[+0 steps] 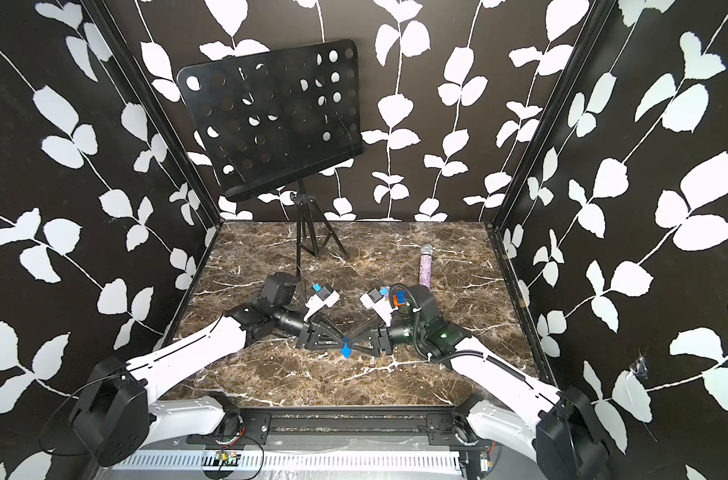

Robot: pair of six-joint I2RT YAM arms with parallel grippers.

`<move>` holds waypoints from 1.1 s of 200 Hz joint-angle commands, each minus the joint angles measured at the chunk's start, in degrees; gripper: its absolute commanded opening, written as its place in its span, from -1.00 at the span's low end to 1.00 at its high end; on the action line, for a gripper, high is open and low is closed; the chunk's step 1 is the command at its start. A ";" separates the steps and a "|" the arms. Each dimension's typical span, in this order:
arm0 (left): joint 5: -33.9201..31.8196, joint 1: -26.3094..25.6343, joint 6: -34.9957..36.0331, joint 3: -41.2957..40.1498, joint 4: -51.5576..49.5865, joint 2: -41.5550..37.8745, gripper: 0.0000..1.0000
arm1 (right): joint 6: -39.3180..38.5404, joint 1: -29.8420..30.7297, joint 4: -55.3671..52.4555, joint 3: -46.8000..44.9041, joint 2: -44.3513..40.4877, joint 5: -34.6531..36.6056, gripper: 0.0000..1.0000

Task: Assemble a fork with lego
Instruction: Place the lego brick at the center of the board.

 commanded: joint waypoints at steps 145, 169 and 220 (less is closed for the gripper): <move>-51.50 -8.47 -22.54 16.59 -31.73 25.10 -0.38 | -6.84 2.66 -22.13 -3.62 -9.12 34.35 0.17; -49.76 -8.95 -22.81 16.94 -29.65 27.18 -0.17 | -6.95 4.01 -24.32 -3.75 -10.04 37.85 0.17; -49.95 -6.20 -21.59 14.16 -25.74 18.35 0.10 | -3.91 10.49 -24.30 -2.34 -7.13 43.45 0.24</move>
